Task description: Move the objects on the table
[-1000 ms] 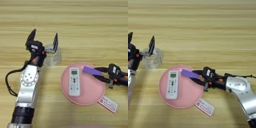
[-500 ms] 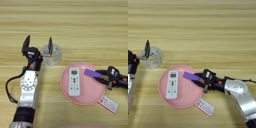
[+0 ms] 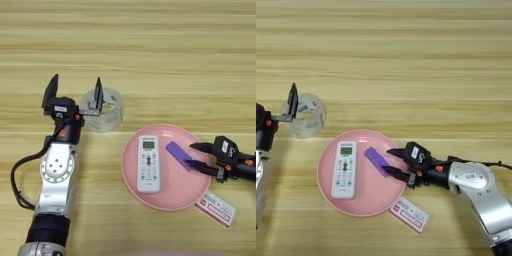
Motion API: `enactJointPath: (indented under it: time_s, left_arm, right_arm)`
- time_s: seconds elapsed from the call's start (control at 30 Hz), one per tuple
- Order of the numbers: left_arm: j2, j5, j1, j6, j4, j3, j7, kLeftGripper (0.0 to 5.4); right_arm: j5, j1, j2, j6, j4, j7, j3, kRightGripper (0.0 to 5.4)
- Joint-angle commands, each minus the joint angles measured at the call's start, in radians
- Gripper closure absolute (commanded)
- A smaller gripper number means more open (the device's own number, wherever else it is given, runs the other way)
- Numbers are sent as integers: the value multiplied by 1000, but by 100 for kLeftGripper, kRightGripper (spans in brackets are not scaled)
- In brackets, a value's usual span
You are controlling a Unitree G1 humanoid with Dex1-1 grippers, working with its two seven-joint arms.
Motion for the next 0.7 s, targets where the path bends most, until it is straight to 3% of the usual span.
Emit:
enactJointPath:
  time_s: [0.03,0.27,0.43,0.57,0.7]
  left_arm:
    - [-2,20,-15,-18,23,-1,8,0]
    - [-2,23,-21,-26,48,1,16,0]
    - [22,-42,-53,35,55,23,-25,0]
    - [68,-59,-128,78,91,50,-52,0]
    - [149,-9,-236,85,201,80,-42,0]
  right_arm:
    - [39,-18,3,11,-34,3,-31,261]
    - [129,-61,41,7,-86,-11,-89,184]
    - [188,-76,79,6,-113,-25,-112,120]
    - [197,-84,104,1,-106,-37,-110,83]
    - [209,-84,130,0,-106,-57,-117,28]
